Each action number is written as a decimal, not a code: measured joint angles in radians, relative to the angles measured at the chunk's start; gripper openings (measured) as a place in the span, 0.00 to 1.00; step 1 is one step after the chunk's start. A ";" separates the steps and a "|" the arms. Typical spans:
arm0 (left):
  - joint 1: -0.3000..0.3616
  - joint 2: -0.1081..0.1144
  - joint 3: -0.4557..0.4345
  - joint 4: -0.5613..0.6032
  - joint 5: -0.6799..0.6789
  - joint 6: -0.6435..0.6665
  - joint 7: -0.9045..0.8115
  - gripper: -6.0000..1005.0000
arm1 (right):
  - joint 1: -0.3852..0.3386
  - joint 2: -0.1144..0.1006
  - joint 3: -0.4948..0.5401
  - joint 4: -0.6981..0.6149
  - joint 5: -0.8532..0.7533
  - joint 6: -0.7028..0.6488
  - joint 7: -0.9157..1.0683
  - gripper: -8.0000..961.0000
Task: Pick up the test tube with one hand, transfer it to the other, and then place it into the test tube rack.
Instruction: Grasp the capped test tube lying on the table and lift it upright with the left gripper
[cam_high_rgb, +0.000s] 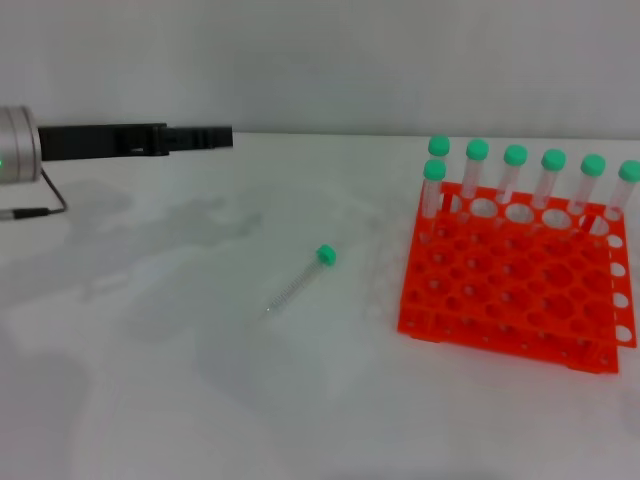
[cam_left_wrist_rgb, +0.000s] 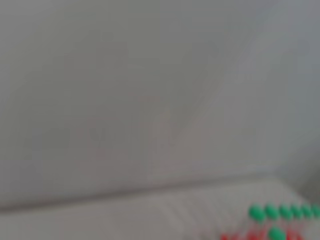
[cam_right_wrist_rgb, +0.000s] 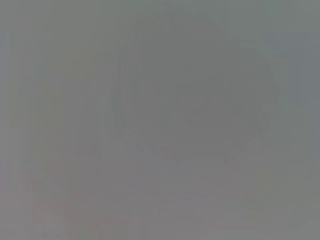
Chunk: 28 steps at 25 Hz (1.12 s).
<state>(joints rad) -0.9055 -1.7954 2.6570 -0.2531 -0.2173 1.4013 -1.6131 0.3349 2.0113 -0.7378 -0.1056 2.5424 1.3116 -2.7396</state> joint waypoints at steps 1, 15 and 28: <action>-0.032 -0.003 0.085 -0.049 0.000 0.022 -0.074 0.84 | 0.001 0.000 0.000 -0.006 0.000 -0.007 0.000 0.87; -0.384 -0.075 0.193 -0.210 0.656 0.044 -0.522 0.84 | 0.024 -0.002 0.009 -0.016 0.002 -0.063 0.000 0.87; -0.533 -0.275 0.190 -0.159 0.940 -0.172 -0.668 0.83 | 0.030 0.001 0.038 -0.024 0.004 -0.078 -0.002 0.86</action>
<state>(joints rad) -1.4387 -2.0702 2.8466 -0.4117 0.7232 1.2295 -2.2811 0.3647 2.0119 -0.6999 -0.1298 2.5465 1.2336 -2.7412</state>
